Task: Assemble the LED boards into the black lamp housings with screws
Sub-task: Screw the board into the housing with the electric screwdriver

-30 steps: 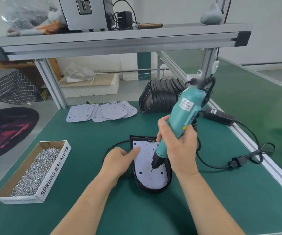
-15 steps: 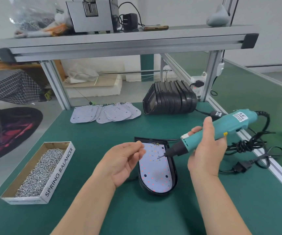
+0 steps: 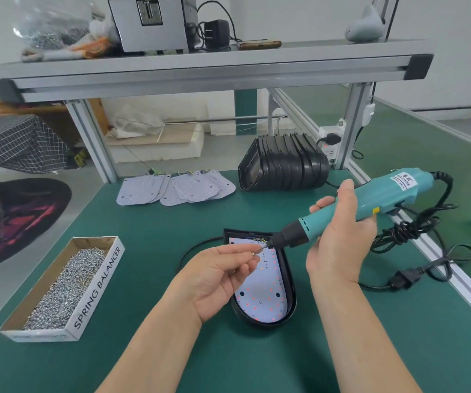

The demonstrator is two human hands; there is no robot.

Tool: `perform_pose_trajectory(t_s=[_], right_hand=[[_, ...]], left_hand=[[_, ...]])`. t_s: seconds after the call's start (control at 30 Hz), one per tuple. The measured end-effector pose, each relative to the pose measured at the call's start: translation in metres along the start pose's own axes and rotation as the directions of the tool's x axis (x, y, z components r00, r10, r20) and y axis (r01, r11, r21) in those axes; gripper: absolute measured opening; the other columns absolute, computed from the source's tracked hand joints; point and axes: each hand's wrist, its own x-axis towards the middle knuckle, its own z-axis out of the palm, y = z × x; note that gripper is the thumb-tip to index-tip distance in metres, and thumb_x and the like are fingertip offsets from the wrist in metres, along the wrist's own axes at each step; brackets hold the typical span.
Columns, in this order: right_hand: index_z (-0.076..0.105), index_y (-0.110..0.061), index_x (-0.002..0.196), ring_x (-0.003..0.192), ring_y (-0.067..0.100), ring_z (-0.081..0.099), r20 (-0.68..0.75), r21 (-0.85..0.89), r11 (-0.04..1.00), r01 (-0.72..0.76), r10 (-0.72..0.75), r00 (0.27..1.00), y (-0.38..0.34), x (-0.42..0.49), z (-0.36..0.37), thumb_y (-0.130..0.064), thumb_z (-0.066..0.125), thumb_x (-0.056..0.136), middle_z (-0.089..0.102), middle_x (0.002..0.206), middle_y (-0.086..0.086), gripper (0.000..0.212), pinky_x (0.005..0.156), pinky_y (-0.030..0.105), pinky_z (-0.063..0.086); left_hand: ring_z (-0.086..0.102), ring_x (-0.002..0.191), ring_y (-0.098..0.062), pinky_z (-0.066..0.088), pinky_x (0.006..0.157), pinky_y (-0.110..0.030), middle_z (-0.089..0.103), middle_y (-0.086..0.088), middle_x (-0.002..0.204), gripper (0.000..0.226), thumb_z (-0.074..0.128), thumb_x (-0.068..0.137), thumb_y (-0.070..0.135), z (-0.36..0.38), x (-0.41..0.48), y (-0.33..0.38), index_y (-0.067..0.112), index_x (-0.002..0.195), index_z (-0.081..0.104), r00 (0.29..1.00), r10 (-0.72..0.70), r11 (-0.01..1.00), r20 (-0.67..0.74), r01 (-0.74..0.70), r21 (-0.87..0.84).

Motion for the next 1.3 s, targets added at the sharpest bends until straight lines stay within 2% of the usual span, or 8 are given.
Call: perform_pose_trajectory(t_s=[0.23, 0.57, 0.87, 1.0, 1.07, 1.17, 1.23, 1.3], right_hand=[[0.053, -0.022, 0.099, 0.058, 0.016, 0.061, 0.014, -0.032, 0.999, 0.035, -0.034, 0.999, 0.001, -0.003, 0.002, -0.038, 0.066, 0.089, 0.061, 0.063, -0.001, 0.023, 0.057, 0.022, 0.05], [0.05, -0.021, 0.095, 0.057, 0.016, 0.06, 0.02, -0.03, 0.998, 0.052, -0.051, 0.999, 0.005, -0.003, 0.0, -0.035, 0.066, 0.09, 0.06, 0.062, -0.001, 0.021, 0.057, 0.022, 0.05], [0.051, -0.023, 0.093, 0.055, 0.014, 0.059, -0.038, -0.047, 0.996, 0.075, -0.077, 0.996, 0.01, -0.003, 0.003, -0.035, 0.065, 0.091, 0.06, 0.061, -0.001, 0.019, 0.055, 0.022, 0.049], [0.049, -0.023, 0.09, 0.053, 0.013, 0.057, -0.03, -0.071, 0.993, 0.097, -0.1, 0.995, 0.015, -0.005, 0.007, -0.033, 0.065, 0.091, 0.058, 0.059, -0.001, 0.019, 0.055, 0.022, 0.048], [0.049, -0.022, 0.089, 0.052, 0.014, 0.056, -0.016, -0.079, 0.992, 0.098, -0.1, 0.995, 0.017, -0.005, 0.01, -0.033, 0.065, 0.09, 0.059, 0.058, -0.001, 0.02, 0.054, 0.022, 0.048], [0.048, -0.021, 0.088, 0.053, 0.016, 0.056, 0.012, -0.07, 0.994, 0.089, -0.088, 0.996, 0.018, 0.0, 0.015, -0.033, 0.065, 0.09, 0.058, 0.058, -0.001, 0.021, 0.056, 0.026, 0.048], [0.049, -0.021, 0.089, 0.053, 0.017, 0.056, 0.028, -0.053, 0.995, 0.087, -0.086, 0.996, 0.019, 0.006, 0.02, -0.032, 0.066, 0.09, 0.058, 0.057, -0.001, 0.02, 0.056, 0.027, 0.049], [0.05, -0.02, 0.092, 0.052, 0.016, 0.057, 0.048, -0.066, 0.992, 0.104, -0.101, 0.994, 0.023, 0.011, 0.025, -0.031, 0.066, 0.09, 0.059, 0.057, -0.001, 0.02, 0.056, 0.026, 0.05]], left_hand=[[0.067, 0.06, -0.012, 0.054, 0.053, -0.013, 0.07, -0.016, 0.076, 0.022, 0.06, 0.086, -0.012, -0.001, 0.0, -0.001, -0.004, 0.081, 0.08, 1.0, 0.006, 1.0, 0.0, -0.006, -0.007], [0.068, 0.061, -0.013, 0.054, 0.054, -0.014, 0.071, -0.017, 0.076, 0.022, 0.062, 0.087, -0.012, -0.002, 0.002, -0.005, -0.003, 0.079, 0.08, 0.997, 0.059, 0.998, -0.04, -0.059, -0.001], [0.07, 0.066, -0.017, 0.055, 0.061, -0.017, 0.072, -0.016, 0.079, 0.02, 0.067, 0.084, -0.013, 0.0, 0.003, -0.016, 0.001, 0.079, 0.08, 0.971, 0.227, 0.967, -0.073, -0.216, 0.136], [0.07, 0.065, -0.018, 0.055, 0.06, -0.018, 0.072, -0.017, 0.081, 0.02, 0.067, 0.084, -0.014, 0.0, 0.005, -0.02, 0.0, 0.078, 0.08, 0.968, 0.231, 0.971, -0.101, -0.222, 0.094], [0.071, 0.068, -0.018, 0.055, 0.061, -0.017, 0.073, -0.017, 0.083, 0.018, 0.068, 0.084, -0.012, -0.003, 0.005, -0.02, 0.001, 0.084, 0.08, 0.968, 0.229, 0.971, -0.102, -0.219, 0.098], [0.071, 0.069, -0.019, 0.054, 0.061, -0.018, 0.072, -0.017, 0.083, 0.032, 0.073, 0.083, -0.004, -0.009, 0.007, -0.012, 0.009, 0.112, 0.074, 0.962, 0.265, 0.954, -0.067, -0.252, 0.161], [0.063, 0.058, -0.014, 0.048, 0.051, -0.018, 0.07, -0.012, 0.074, 0.03, 0.076, 0.084, 0.005, -0.017, 0.012, -0.002, 0.013, 0.112, 0.07, 0.937, 0.322, 0.929, -0.137, -0.284, 0.237], [0.05, 0.047, -0.01, 0.036, 0.041, -0.018, 0.063, -0.005, 0.065, 0.016, 0.077, 0.086, 0.018, -0.028, 0.023, 0.008, 0.01, 0.096, 0.069, 0.863, 0.4, 0.881, -0.308, -0.27, 0.389]])
